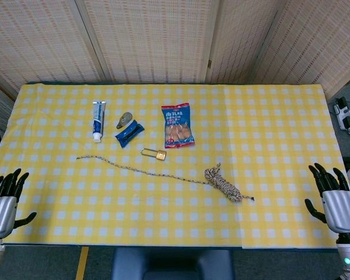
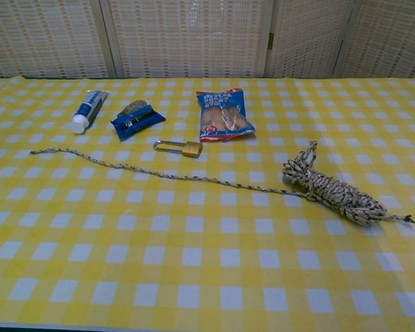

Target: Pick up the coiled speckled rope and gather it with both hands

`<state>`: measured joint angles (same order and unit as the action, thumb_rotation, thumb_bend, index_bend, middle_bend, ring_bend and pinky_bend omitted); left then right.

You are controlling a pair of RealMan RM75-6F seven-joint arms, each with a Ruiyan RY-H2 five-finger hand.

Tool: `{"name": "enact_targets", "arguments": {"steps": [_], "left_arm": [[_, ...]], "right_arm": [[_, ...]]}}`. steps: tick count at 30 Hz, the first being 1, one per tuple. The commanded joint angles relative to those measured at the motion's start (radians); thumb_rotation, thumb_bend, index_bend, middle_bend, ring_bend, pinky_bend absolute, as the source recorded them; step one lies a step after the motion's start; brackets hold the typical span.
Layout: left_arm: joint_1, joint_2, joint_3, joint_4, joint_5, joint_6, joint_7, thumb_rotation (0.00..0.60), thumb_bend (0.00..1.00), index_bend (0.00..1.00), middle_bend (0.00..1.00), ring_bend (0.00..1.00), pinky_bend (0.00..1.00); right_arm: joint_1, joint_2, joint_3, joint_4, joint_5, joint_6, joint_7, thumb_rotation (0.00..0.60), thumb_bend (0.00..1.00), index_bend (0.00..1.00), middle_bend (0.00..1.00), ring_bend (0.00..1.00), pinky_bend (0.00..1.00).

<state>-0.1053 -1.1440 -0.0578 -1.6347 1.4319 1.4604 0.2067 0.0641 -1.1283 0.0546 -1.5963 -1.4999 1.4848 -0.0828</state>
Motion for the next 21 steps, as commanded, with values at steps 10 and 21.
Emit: {"name": "enact_targets", "arguments": {"steps": [10, 21], "left_arm": [[0.001, -0.020, -0.008, 0.018, 0.004, 0.020, -0.003, 0.600, 0.17, 0.08, 0.06, 0.07, 0.00], [0.009, -0.016, 0.001, 0.022, 0.015, 0.028, -0.023, 0.600, 0.17, 0.08, 0.06, 0.07, 0.00]], "right_arm": [[0.004, 0.015, -0.009, -0.023, -0.017, -0.008, 0.022, 0.600, 0.37, 0.00, 0.11, 0.19, 0.07], [0.033, 0.023, -0.034, -0.051, -0.064, -0.059, 0.054, 0.600, 0.36, 0.00, 0.11, 0.19, 0.07]]}}
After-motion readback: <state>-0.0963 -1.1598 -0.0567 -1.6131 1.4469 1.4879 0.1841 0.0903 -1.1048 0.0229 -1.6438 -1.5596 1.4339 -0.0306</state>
